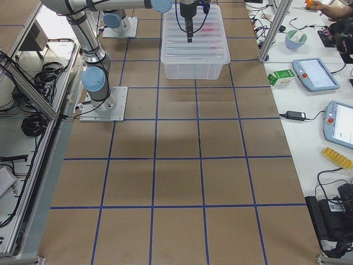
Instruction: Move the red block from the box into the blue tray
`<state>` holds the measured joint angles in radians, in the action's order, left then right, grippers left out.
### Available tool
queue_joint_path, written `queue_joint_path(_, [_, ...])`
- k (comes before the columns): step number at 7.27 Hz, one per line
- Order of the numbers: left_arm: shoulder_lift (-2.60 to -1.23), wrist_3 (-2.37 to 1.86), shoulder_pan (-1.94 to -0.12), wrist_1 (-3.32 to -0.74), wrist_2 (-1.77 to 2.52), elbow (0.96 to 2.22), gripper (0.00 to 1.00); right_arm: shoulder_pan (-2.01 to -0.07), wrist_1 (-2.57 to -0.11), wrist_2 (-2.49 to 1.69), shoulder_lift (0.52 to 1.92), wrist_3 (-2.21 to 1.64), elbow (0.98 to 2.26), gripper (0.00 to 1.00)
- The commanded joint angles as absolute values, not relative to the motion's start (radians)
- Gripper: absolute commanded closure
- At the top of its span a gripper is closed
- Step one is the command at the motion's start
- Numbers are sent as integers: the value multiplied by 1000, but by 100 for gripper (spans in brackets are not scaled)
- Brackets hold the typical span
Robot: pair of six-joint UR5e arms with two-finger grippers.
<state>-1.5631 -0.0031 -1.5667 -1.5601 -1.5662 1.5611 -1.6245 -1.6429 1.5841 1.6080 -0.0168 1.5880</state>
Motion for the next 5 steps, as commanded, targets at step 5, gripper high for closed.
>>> queue_joint_path(5, [-1562,-3,-1568,-1560,-1565,1562,0,-1624,-1643,1586,1608,-17,1589,0])
